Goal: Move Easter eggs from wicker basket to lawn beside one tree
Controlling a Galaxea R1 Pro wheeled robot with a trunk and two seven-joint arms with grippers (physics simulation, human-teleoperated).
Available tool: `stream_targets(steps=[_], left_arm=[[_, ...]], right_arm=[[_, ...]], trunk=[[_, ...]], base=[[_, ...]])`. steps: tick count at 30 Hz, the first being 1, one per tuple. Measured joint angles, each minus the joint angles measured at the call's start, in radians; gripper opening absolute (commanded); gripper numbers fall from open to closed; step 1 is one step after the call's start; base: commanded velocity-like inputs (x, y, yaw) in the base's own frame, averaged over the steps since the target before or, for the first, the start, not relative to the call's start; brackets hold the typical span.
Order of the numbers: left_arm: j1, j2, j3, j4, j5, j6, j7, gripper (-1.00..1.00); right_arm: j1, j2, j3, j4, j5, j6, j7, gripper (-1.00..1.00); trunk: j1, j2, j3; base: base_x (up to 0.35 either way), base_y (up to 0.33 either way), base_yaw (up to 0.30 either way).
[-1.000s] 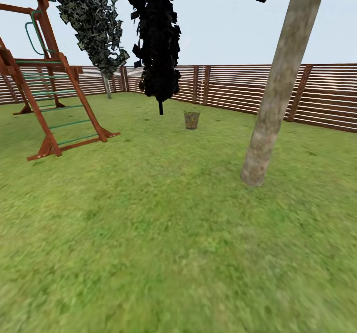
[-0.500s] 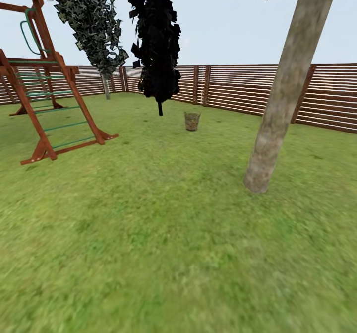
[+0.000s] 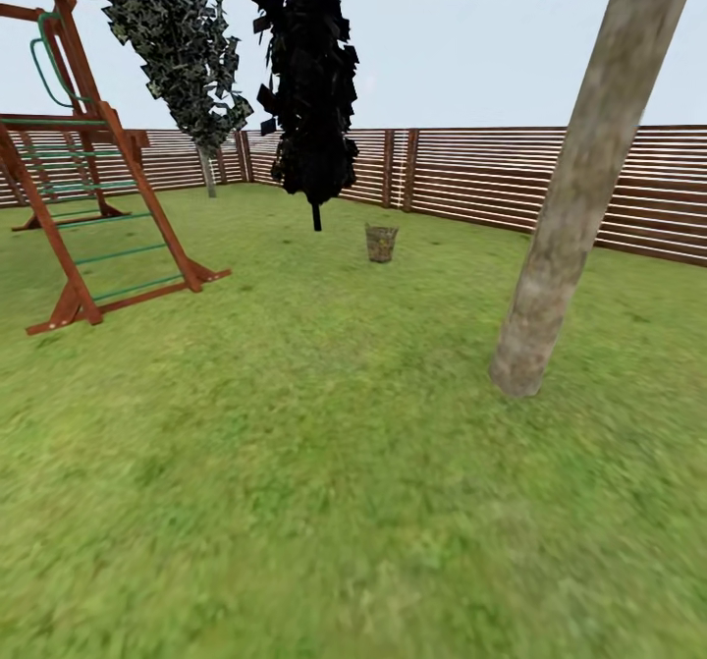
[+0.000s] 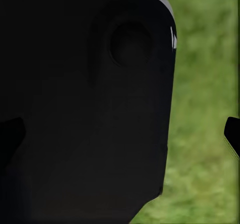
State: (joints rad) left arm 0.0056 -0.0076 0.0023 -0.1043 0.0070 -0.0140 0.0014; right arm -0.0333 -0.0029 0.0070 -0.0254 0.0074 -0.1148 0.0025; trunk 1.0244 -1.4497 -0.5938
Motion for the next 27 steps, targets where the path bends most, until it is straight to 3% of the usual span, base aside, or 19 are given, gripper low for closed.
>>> stream_targets(steps=[18,27], left_arm=[[0.0,0.0,0.0,0.0,0.0,0.0,0.0,1.0],[0.0,0.0,0.0,0.0,0.0,0.0,0.0,1.0]], right_arm=[[0.0,0.0,0.0,0.0,0.001,0.0,0.0,1.0],[0.0,0.0,0.0,-0.001,0.0,0.0,0.0,1.0]], trunk=[[0.0,0.0,0.0],[0.0,0.0,0.0]], base=[[0.336,0.0,-0.006],[0.336,0.0,-0.191]])
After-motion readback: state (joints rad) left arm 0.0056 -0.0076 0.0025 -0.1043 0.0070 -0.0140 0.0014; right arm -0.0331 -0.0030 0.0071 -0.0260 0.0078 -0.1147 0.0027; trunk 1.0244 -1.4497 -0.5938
